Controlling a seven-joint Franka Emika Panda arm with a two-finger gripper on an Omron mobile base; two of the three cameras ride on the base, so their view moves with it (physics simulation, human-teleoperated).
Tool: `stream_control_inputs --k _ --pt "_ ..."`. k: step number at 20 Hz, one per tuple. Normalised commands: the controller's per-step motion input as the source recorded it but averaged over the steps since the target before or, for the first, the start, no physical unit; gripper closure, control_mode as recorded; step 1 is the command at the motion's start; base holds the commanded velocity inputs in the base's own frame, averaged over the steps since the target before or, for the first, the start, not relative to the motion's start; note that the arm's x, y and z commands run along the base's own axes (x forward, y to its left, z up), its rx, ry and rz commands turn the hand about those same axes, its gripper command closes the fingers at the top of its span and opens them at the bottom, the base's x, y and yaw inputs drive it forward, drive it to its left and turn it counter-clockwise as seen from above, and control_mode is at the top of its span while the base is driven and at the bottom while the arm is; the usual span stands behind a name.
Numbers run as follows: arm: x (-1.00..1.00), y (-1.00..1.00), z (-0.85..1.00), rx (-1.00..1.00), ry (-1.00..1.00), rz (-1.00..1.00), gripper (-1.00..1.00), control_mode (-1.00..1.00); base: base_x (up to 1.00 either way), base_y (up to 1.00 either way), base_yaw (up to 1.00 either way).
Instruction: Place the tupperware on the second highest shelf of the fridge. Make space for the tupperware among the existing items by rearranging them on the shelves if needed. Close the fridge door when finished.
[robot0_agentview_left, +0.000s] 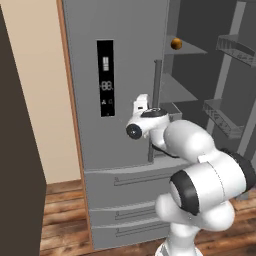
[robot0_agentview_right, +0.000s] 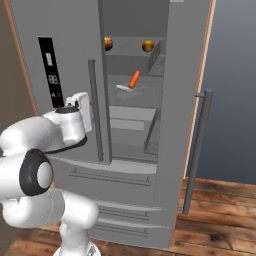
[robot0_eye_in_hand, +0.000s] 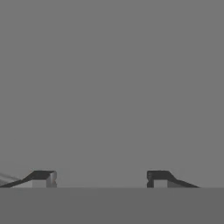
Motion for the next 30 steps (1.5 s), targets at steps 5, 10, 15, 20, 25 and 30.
stream_control_inputs --k 5,10,15,20,25,30 --pt "-0.16 0.87 0.35 -0.2 -0.14 0.21 -1.0 -1.0 0.0 0.0 0.0" --pt "-0.72 0.62 0.59 -0.14 -0.17 0.09 -1.0 -1.0 0.0 0.0 0.0" --pt "-1.0 0.01 0.98 0.06 -0.25 0.03 -1.0 -1.0 0.0 0.0 0.0" --pt "-1.0 0.0 0.99 0.21 -0.06 0.01 -1.0 -1.0 0.0 0.0 0.0" --pt "-1.0 -0.02 0.82 0.42 0.03 -0.03 -1.0 -1.0 0.0 0.0 0.0" --pt "-0.99 -0.06 0.7 0.61 0.01 -0.18 -1.0 -1.0 0.0 0.0 0.0"
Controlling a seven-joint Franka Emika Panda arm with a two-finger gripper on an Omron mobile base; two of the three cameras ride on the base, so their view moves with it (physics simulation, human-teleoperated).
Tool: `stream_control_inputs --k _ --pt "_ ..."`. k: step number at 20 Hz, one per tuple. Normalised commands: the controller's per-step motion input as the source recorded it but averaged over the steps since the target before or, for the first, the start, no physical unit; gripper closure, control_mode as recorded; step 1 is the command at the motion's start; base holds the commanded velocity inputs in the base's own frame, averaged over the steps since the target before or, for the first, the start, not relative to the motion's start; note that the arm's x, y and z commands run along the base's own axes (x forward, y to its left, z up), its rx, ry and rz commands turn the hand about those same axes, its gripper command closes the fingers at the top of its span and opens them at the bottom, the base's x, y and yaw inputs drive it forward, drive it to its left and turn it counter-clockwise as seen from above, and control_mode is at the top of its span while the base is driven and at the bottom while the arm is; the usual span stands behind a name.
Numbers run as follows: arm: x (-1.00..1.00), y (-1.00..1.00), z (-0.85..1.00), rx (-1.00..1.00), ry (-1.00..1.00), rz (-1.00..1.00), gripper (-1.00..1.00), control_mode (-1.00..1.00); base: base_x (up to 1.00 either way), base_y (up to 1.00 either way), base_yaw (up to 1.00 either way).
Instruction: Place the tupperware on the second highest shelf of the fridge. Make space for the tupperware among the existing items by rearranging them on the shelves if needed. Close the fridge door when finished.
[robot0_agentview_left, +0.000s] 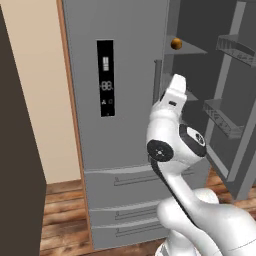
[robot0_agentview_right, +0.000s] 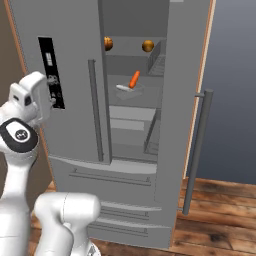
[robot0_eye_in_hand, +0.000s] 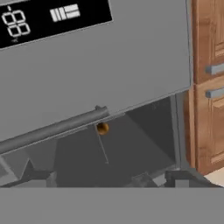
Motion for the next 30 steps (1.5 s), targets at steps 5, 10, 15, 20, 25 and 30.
stream_control_inputs --k 5,10,15,20,25,30 --pt "-0.64 -0.28 0.1 0.69 0.0 -0.19 -1.0 -1.0 0.0 0.0 0.0" --pt "-0.1 -0.82 0.0 0.77 0.0 -0.04 -1.0 -1.0 0.0 0.0 0.0" --pt "-0.07 -0.73 -0.32 0.77 -0.15 0.0 -1.0 -1.0 0.0 0.0 0.0" --pt "-0.52 -0.2 -0.37 0.6 -0.31 0.0 -1.0 -1.0 0.0 0.0 0.0" --pt "-0.26 -0.28 -0.27 0.56 -0.1 0.0 -1.0 -1.0 0.0 0.0 0.0" --pt "-0.08 -0.56 -0.13 0.62 0.0 0.03 -1.0 -1.0 0.0 0.0 0.0"
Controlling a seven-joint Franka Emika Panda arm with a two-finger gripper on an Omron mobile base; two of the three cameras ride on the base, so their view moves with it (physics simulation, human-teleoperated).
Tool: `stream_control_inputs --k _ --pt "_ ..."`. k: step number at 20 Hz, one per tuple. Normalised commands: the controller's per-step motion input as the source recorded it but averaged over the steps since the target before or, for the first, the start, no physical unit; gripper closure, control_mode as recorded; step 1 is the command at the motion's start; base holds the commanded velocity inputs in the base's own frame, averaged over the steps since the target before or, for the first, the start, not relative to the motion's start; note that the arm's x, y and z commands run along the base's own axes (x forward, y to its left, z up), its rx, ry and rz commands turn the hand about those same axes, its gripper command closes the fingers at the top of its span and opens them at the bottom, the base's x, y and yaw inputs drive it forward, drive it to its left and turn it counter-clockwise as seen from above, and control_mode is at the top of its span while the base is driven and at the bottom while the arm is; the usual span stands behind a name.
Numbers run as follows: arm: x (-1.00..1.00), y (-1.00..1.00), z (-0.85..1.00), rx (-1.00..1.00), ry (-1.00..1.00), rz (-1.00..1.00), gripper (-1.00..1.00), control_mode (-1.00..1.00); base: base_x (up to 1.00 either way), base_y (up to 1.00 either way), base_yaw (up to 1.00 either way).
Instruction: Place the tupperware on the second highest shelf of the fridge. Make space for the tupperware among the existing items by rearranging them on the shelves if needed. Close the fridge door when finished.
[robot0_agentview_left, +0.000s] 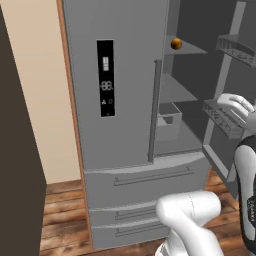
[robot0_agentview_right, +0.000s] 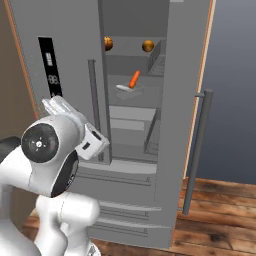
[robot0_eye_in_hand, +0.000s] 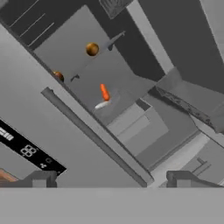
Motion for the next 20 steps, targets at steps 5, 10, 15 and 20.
stream_control_inputs --k 5,10,15,20 --pt "-0.42 -0.67 0.0 0.54 -0.01 0.02 -1.0 -1.0 0.0 0.0 0.0" --pt "-0.27 -0.88 0.0 0.35 -0.01 -0.01 -1.0 -1.0 0.0 0.0 0.0" --pt "0.0 -0.99 0.0 0.14 0.01 -0.05 -1.0 -1.0 0.0 0.0 0.0" --pt "0.0 -0.93 0.0 0.07 0.03 -0.02 -1.0 -1.0 0.0 0.0 0.0"
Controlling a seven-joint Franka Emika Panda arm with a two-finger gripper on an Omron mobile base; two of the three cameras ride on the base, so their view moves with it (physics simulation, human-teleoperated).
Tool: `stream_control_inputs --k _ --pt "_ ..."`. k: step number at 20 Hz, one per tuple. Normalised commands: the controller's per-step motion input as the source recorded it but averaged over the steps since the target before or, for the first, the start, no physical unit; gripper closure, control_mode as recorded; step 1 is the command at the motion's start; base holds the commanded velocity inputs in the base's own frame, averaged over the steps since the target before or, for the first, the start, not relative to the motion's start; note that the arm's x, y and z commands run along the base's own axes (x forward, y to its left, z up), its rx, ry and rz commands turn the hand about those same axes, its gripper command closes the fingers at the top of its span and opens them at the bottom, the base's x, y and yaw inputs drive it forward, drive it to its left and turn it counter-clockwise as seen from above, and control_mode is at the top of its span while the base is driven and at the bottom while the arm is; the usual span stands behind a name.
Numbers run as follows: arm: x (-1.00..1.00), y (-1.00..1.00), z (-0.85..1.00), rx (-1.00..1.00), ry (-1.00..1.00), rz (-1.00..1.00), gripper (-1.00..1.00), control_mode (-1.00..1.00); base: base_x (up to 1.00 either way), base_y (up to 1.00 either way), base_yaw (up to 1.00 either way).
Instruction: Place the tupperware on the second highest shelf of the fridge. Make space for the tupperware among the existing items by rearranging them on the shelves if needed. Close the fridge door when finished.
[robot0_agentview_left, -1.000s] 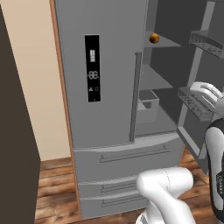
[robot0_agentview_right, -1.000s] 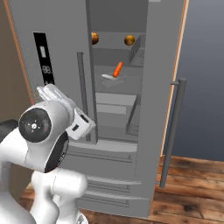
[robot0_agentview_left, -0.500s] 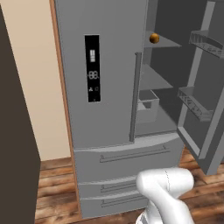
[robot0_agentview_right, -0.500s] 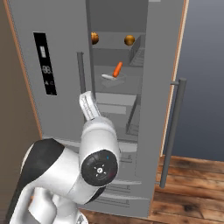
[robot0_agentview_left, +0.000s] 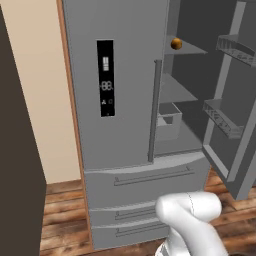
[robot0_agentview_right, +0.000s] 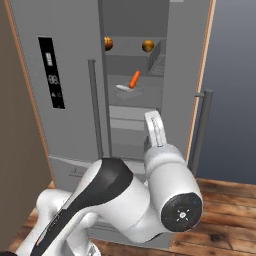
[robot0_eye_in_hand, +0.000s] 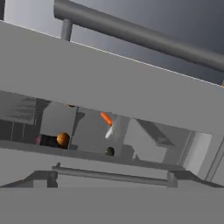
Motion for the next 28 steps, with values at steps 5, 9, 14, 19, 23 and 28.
stream_control_inputs --k 5,9,14,19,23,28 --pt "0.0 -0.87 -0.02 0.07 0.0 0.0 -1.0 -1.0 0.0 0.0 0.0" --pt "0.11 -0.82 -0.06 0.06 0.0 0.0 -1.0 -1.0 0.0 0.0 0.0" --pt "0.64 -0.53 -0.15 0.13 0.01 0.01 -1.0 -1.0 0.0 0.0 0.0" --pt "0.89 -0.41 -0.26 0.2 0.07 0.08 -1.0 -1.0 0.0 0.0 0.0" --pt "0.77 -0.43 -0.58 0.18 0.07 0.13 -1.0 -1.0 0.0 0.0 0.0" --pt "0.57 -0.46 -0.55 0.16 0.02 0.16 -1.0 -1.0 0.0 0.0 0.0"
